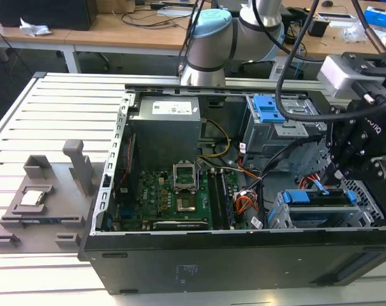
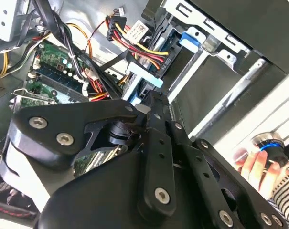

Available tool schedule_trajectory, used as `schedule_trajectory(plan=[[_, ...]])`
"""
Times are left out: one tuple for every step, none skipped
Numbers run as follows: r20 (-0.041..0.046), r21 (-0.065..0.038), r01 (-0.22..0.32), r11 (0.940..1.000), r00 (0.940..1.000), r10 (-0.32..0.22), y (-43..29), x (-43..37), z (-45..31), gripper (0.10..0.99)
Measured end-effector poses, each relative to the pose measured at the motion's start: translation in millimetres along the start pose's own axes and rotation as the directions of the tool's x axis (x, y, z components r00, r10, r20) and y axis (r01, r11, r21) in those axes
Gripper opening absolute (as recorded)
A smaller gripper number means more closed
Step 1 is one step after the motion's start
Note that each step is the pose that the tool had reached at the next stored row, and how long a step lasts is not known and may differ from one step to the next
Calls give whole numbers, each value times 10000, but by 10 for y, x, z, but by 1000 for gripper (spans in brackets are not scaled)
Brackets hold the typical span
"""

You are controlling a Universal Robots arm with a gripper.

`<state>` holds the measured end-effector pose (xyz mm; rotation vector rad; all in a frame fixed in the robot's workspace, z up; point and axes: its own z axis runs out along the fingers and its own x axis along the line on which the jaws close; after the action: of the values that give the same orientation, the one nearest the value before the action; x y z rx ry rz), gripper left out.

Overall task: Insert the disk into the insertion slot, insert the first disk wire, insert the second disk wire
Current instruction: 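Insert the second disk wire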

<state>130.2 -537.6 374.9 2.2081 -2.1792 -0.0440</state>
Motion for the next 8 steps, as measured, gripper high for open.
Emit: schedule_trajectory(plan=[[-3, 1, -1, 10000, 10000, 1, 3, 1, -54, 106], [-2, 0, 0, 10000, 10000, 0, 3, 1, -70, 106], [0, 0, 0, 10000, 10000, 0, 4, 1, -69, 106], [-1, 0, 0, 10000, 10000, 0, 3, 1, -70, 106], [-2, 0, 0, 10000, 10000, 0, 4, 1, -70, 106], [-3, 0, 0, 10000, 10000, 0, 3, 1, -71, 106], [-4, 0, 0, 10000, 10000, 0, 3, 1, -71, 106], [-3, 0, 0, 10000, 10000, 0, 4, 1, -71, 106]])
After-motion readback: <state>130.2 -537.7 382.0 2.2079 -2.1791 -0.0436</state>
